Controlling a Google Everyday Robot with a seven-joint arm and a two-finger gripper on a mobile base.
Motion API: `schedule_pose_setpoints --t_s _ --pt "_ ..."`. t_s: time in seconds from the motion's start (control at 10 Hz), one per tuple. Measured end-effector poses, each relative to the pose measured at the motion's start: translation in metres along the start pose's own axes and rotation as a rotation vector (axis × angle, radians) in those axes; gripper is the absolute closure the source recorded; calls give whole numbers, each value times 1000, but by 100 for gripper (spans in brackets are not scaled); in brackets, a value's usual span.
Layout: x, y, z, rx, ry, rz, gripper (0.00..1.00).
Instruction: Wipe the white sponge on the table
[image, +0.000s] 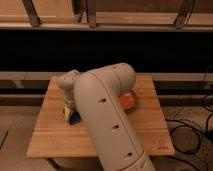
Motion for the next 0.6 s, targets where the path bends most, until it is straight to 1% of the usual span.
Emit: schedule_pose_setpoints --t_s 0.1,0.2,0.3,0.4,0.5,0.6 --pt "10 12 3 -16 14 -19 100" --pt "23 15 6 -24 37 -20 100" --pt "36 12 9 -23 62 -10 100" --pt "58 -1 12 -8 104 26 100" --pt "74 -14 14 9 143 62 100" --pt "82 -27 15 29 162 89 100"
